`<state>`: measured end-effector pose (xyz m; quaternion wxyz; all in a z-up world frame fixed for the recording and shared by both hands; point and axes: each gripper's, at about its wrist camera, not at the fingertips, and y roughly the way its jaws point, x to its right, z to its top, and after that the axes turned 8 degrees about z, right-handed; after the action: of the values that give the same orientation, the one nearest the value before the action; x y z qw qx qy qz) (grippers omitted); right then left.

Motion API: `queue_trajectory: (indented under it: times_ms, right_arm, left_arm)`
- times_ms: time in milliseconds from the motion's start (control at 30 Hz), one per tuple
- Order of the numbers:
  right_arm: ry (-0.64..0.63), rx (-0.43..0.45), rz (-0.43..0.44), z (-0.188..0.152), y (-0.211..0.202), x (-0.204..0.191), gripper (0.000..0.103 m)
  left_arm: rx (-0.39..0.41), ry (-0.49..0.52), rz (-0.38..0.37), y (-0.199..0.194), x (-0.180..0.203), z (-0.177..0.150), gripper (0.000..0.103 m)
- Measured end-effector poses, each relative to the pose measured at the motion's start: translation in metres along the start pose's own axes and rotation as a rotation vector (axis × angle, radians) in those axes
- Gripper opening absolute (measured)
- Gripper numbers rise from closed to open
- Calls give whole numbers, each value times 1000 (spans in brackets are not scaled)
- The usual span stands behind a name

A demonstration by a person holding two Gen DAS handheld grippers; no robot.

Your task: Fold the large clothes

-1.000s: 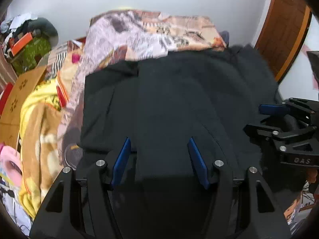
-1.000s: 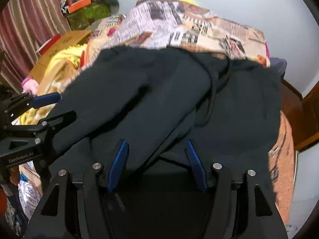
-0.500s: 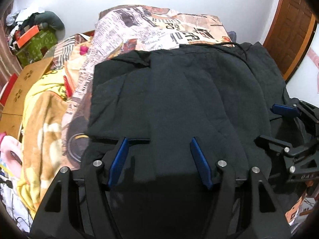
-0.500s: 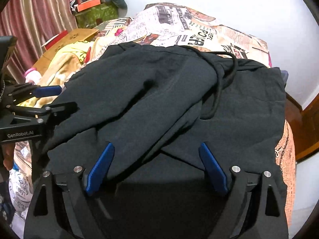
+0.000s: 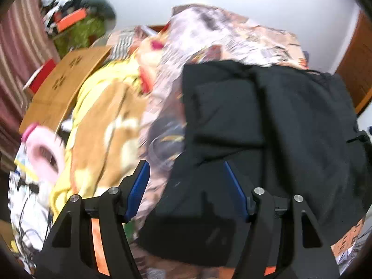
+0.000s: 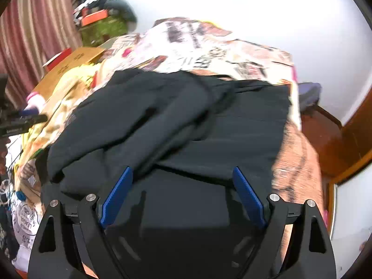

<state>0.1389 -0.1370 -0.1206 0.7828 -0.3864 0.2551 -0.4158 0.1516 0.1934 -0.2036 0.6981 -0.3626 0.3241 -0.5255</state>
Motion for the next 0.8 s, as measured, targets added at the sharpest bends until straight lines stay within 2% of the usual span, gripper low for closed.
queue_trajectory:
  times_ms: [233,400,633,800]
  right_arm:
    - [198,-26,-94,-25,-24,63,86]
    - [257,-34,-150,-47,-37,85,85]
    - [324,-95,-94,-75,-39,92,85]
    - [291,-138,-87,-89,-32,82,84]
  left_arm:
    - [-167,-44,5,36,-41,-49,64]
    - [-244,-95,-11,53,-52,-75,64]
    - [-295,-181,-120,76,-54,-86,64]
    - [-317,-260,-191,93,-56,-85,67]
